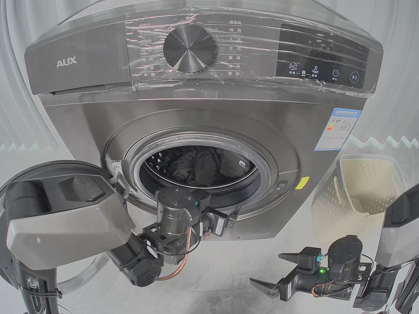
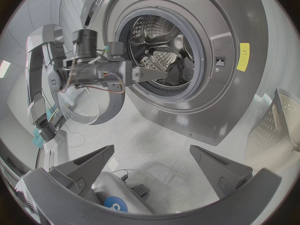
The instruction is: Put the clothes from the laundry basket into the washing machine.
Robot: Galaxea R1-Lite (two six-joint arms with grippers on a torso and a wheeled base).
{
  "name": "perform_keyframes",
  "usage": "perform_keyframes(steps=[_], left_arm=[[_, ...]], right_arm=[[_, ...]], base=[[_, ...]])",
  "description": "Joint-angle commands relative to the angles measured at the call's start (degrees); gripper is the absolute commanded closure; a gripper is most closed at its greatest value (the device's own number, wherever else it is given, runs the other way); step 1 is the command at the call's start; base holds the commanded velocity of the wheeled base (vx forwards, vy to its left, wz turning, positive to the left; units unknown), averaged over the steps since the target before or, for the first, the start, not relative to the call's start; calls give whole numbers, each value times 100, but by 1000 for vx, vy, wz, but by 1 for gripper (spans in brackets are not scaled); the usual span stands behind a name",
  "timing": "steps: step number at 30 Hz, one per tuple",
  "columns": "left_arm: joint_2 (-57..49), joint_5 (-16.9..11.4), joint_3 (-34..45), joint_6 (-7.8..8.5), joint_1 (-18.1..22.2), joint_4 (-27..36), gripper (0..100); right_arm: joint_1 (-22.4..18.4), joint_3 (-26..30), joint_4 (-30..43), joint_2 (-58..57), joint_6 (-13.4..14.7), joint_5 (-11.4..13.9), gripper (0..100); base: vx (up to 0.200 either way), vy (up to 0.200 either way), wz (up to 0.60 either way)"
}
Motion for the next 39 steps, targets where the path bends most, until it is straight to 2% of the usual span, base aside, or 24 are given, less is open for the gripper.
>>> perform_keyframes(steps=[1,5,7,8,10,12,18,20,22,23,25,26,27,29,33,36,39], left_arm=[[-1141,-11,1229,-59,-485,-449,0],[-1501,6,1616,-174,-626,-819,0],[-1923,15,2055,-358,-678,-1021,0],[-1923,15,2055,-358,-678,-1021,0],[-2626,15,2750,-657,-845,-994,0],[-3083,24,3154,-780,-960,-968,0],[-4085,15,4068,-877,-969,-906,0],[-4261,15,4270,-1035,-951,-889,0],[-4428,33,4481,-1290,-898,-915,0],[-4490,33,4543,-1351,-898,-933,0],[-4727,33,4569,-1510,-687,-827,0],[-4727,33,4569,-1510,-687,-827,0],[-4947,33,4569,-1518,-424,-678,0],[-5052,33,4569,-1501,-239,-502,0],[-5386,24,4569,-1483,183,-72,0],[-5826,-55,4569,-1457,508,482,0],[-6291,-90,4569,-1290,587,1089,0]], right_arm=[[-25,52,-1,-151,-7,1,0],[-34,61,7,-336,-7,-8,0],[-87,61,16,-626,-25,-34,0],[-87,61,16,-626,-25,-34,0],[-157,26,7,-968,-51,-52,0],[-201,-27,7,-1153,-51,-61,0],[-385,-89,7,-1399,-69,-87,0],[-482,-54,16,-1469,-87,-149,0],[-544,52,16,-1645,-104,-316,0],[-552,105,16,-1715,-113,-360,0],[-579,236,95,-1970,-95,-456,0],[-579,236,95,-1970,-95,-456,0],[-719,236,130,-2111,-113,-614,0],[-922,236,139,-2243,-148,-702,0],[-1203,236,324,-2559,-166,-720,0],[-1264,236,790,-2928,-174,-720,0],[-1256,236,1466,-3412,-174,-781,0]], base=[[0,0,0],[0,0,0],[0,0,0],[0,0,0],[0,0,0],[0,0,0],[0,0,0],[0,0,0],[0,0,0],[0,0,0],[0,0,0],[0,0,0],[0,0,0],[0,0,0],[0,0,0],[0,0,0],[-67,0,0]])
